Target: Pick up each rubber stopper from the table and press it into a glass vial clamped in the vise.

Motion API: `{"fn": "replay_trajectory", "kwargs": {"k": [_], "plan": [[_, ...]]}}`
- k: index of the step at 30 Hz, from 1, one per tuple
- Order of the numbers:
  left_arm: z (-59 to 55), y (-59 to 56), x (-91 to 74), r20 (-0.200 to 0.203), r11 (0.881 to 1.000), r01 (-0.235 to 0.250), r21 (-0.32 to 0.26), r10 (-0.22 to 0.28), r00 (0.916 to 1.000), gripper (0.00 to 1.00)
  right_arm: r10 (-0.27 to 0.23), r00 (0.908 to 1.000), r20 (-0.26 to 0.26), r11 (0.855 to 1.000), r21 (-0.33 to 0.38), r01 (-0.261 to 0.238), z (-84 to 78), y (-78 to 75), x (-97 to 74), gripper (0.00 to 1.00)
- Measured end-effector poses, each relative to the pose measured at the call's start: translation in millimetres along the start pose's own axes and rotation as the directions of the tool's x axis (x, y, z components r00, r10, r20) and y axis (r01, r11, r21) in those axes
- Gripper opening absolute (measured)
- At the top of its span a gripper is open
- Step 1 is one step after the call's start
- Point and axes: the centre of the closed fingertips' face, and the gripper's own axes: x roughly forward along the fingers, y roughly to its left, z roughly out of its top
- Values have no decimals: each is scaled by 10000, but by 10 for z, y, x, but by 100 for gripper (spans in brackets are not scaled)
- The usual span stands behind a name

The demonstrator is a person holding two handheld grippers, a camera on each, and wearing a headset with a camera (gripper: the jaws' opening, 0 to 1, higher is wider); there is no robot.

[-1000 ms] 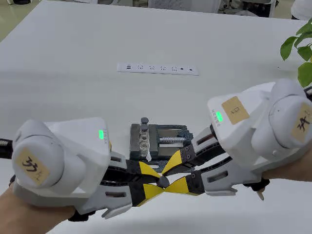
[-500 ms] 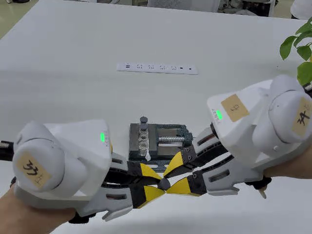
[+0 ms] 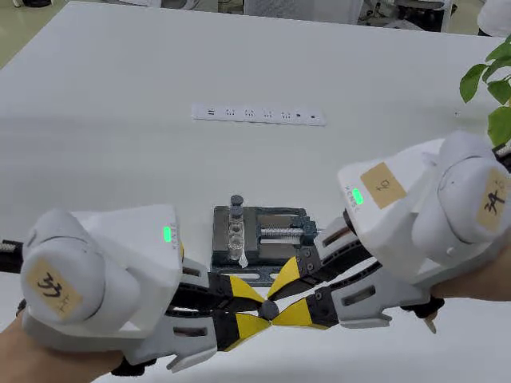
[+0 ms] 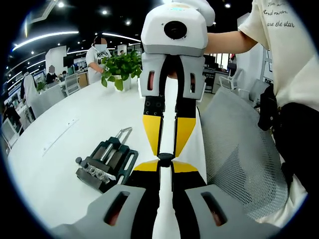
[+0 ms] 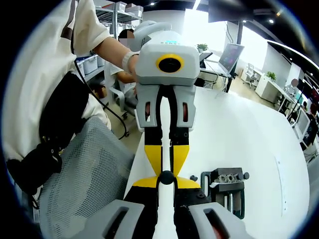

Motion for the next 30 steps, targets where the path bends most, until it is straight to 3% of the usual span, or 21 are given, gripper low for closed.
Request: {"fn": "replay_trajectory", "kwargs": {"k": [9,12,19,21,25,29,30], "plan": [[-19,0,15,79,9997,123,-211,-122,9999,5,6,9999,-110,10000,12,-6,-28,6,28,5],[-18,-4,25,153,9993,141,-333,-136,9998,11,-79,9999,-142,10000,1,79,-40,-17,30,5],[-127,80,27,5,9969,-419,-665,421,9991,33,-188,9996,-220,9998,60,190,-73,-59,31,5],[-220,187,11,-239,9906,-1095,-819,1079,9939,44,-154,9997,-187,9997,199,158,-79,-57,37,5],[-300,355,-51,-118,9693,-2013,-1412,2017,9794,71,-154,9995,-268,9996,212,160,-106,-59,51,5],[-379,524,-143,-160,9372,-2876,-1975,2902,9568,86,-135,9994,-319,9996,231,142,-127,-63,67,5],[-386,573,-174,-109,9239,-3131,-2197,3186,9478,90,-147,9994,-316,9996,241,155,-130,-65,68,5]]}}
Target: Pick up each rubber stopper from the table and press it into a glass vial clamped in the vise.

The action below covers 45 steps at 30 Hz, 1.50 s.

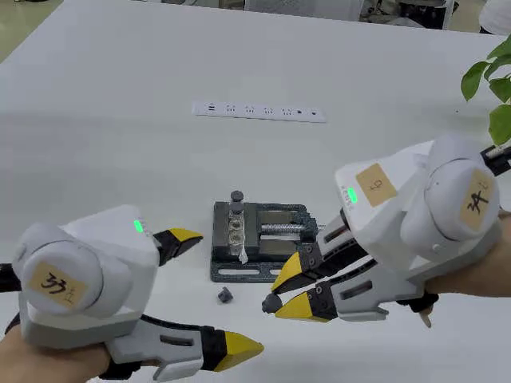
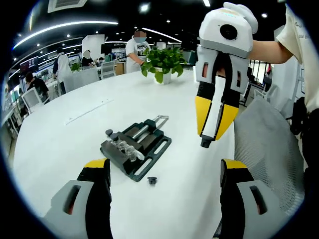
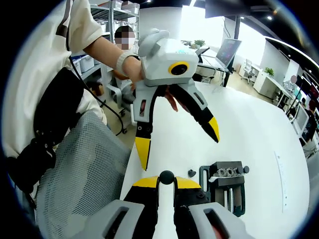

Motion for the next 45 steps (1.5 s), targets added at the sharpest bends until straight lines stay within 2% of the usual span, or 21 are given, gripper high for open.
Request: {"fn": "replay_trajectory", "kwargs": {"k": [2,3,8,10,15,22,28,32,38,45], "plan": [[8,99,-29,186,9987,-462,-231,466,9987,97,5,10000,-2,10000,14,-5,-4,-1,-1,5],[4,119,-42,209,9986,-476,-243,481,9986,99,1,10000,-4,10000,14,-1,-6,-2,-1,5],[-17,242,-125,362,9942,-851,-664,877,9955,99,13,10000,-16,10000,39,-13,-16,-8,-8,5],[-35,333,-175,405,9929,-904,-771,937,9948,99,2,10000,-28,10000,43,-2,-19,-12,-9,5],[-60,483,-252,593,9840,-1351,-1165,1426,9880,99,26,9999,-115,10000,86,-25,-58,-29,9,5],[-117,484,-296,608,9764,-1572,-1482,1676,9840,99,139,9994,-316,9999,46,-137,-120,-75,25,5],[-110,447,-298,603,9769,-1558,-1463,1660,9843,99,168,9985,-515,9998,-36,-170,-168,-184,20,5],[-56,447,-311,753,9769,-1580,-1437,1700,9826,99,175,9976,-669,9997,-164,-186,-205,-263,17,5],[-53,526,-350,899,9743,-1739,-1432,1878,9781,99,214,9962,-846,9988,-412,-249,-218,-395,-6,5],[-110,545,-338,749,9721,-1824,-1474,1949,9780,99,442,9902,-1322,9938,-955,-571,-261,-559,-41,5]]}}
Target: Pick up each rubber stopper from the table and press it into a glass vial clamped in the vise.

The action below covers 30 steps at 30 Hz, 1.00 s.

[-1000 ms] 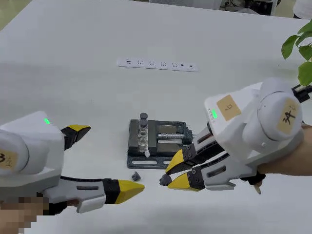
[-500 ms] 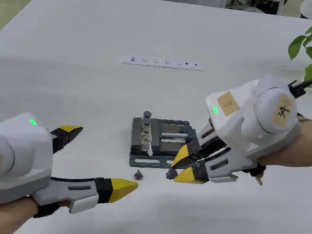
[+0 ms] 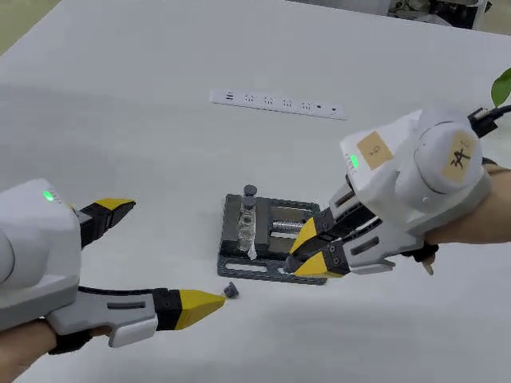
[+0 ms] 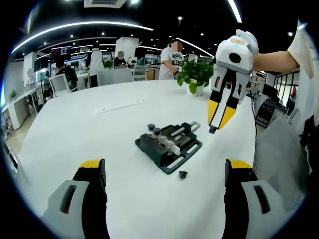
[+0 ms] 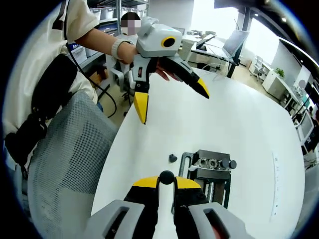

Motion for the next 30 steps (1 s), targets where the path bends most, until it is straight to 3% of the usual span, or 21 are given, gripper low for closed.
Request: {"fn": "replay_trajectory", "kwargs": {"k": [6,9,15,21,26,30], "plan": [[-19,14,7,-76,10000,-68,12,68,9999,99,129,9994,-335,9990,-435,-143,-29,-176,-5,5],[-31,23,24,-141,10000,-91,32,92,9999,99,287,9965,-790,9952,-913,-359,-84,-258,23,5],[-27,41,40,-89,9999,-157,32,158,9998,98,411,9915,-1232,9873,-1473,-592,-83,-447,70,5],[-62,64,31,-70,9997,-248,2,249,9997,98,360,9816,-1876,9710,-2256,-788,-116,-613,135,5],[-121,61,19,-129,9995,-288,-106,286,9995,98,201,9700,-2423,9491,-3004,-948,-157,-730,217,5],[-159,44,9,-123,9993,-328,-191,325,9994,98,288,9623,-2703,9355,-3319,-1212,-159,-747,268,5]]}}
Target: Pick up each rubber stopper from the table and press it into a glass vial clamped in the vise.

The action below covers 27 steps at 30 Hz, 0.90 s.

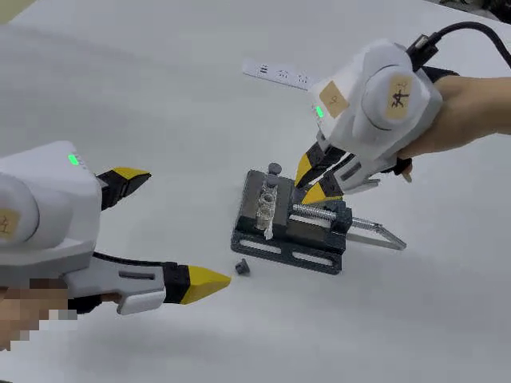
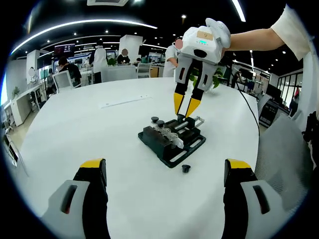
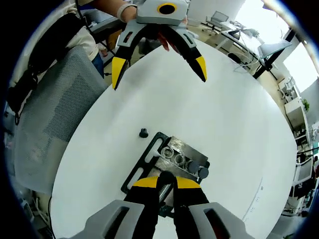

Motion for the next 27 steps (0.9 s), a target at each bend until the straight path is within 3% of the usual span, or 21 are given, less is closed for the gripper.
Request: {"fn": "replay_trajectory", "kwargs": {"k": [10,18,27], "plan": [[-36,-59,-12,32,9999,24,-149,-23,10000,97,291,9996,-6,9972,-688,-291,91,-101,68,5],[-67,-50,-21,94,9995,-27,-323,30,10000,97,450,9989,-133,9964,-712,-458,149,-206,125,4],[-41,-32,-37,75,9994,-25,-333,27,10000,97,702,9968,-395,9947,-722,-729,152,-224,159,4]]}}
